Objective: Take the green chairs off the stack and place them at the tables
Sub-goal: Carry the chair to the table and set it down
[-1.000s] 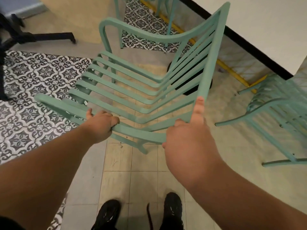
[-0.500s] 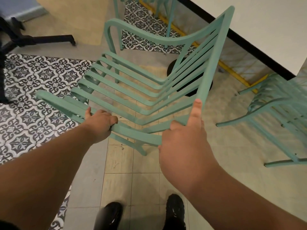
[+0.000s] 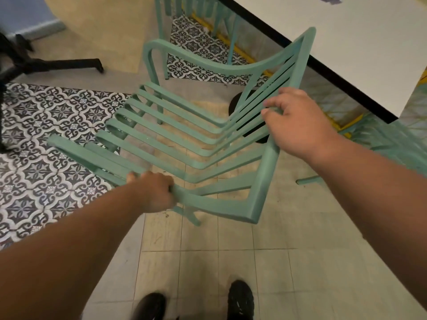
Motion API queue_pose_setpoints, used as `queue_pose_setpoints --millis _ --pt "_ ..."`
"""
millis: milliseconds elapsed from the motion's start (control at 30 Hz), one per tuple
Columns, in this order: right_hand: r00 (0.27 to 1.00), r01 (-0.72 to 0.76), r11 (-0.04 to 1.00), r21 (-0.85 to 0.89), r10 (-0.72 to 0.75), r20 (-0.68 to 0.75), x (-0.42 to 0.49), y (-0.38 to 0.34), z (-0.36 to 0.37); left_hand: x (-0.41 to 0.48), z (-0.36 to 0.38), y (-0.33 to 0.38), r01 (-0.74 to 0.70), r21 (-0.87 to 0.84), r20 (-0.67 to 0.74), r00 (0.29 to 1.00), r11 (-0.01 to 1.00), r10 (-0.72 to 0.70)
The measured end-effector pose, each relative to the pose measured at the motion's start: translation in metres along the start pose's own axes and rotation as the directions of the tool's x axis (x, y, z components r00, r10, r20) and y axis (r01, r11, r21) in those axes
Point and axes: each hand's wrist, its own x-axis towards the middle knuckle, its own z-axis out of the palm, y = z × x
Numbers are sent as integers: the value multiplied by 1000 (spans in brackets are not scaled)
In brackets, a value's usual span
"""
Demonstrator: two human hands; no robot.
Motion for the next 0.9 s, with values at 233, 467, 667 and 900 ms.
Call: queue_pose_setpoints --millis 233,467,667,900 --pt "980 -194 981 -4 194 -42 55 -1 -1 -73 -24 107 -291 -838 -206 952 461 227" --pt "940 -297 954 33 298 -166 73 4 9 -105 -56 167 -406 -730 -323 914 550 246" --pt "939 -267 955 132 289 -189 71 3 10 -98 -42 202 -204 -467 -355 934 860 29" --pt "946 -254 962 104 269 -182 67 5 9 -103 -48 195 -298 -425 -347 926 855 150"
